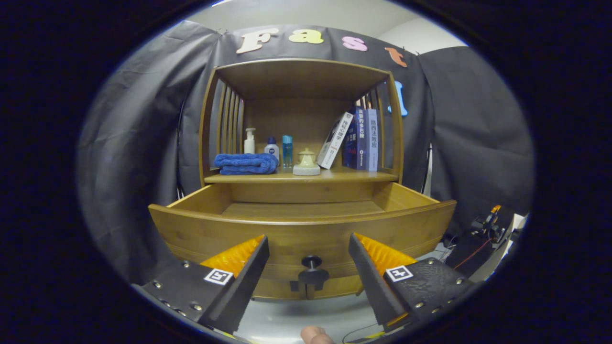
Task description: Pull open the drawer, take out the items inside it, and place them on the countertop above the cabinet.
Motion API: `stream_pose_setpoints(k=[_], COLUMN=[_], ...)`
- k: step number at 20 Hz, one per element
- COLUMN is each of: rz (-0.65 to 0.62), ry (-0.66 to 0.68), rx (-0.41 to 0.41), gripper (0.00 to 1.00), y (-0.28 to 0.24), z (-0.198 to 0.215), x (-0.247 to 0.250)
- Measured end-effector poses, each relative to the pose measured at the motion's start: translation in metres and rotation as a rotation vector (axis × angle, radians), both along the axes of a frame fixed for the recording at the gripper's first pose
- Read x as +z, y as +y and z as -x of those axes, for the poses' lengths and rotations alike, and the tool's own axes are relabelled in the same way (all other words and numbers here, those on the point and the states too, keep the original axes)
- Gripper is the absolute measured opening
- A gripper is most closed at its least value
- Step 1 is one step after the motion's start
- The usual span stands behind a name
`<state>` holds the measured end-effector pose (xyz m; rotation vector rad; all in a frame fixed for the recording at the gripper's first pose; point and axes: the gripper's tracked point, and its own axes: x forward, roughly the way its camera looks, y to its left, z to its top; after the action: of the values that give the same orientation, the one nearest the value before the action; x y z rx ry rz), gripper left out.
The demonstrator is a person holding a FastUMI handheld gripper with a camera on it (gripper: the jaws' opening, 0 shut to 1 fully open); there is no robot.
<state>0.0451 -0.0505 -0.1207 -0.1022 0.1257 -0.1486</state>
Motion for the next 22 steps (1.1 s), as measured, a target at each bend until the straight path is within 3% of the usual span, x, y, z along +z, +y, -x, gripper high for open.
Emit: stream_pose_setpoints(k=[12, 13, 16, 22], rz=[-0.023, -0.041, 0.000, -0.034], ry=[0.051, 0.042, 0.001, 0.008], rx=[0.010, 0.045, 0.056, 0.084], gripper=[1.00, 1.00, 0.99, 0.99], y=[-0.005, 0.002, 0.001, -0.003], z=[-0.025, -0.028, -0.027, -0.054], x=[-0.047, -0.044, -0.042, -0.043])
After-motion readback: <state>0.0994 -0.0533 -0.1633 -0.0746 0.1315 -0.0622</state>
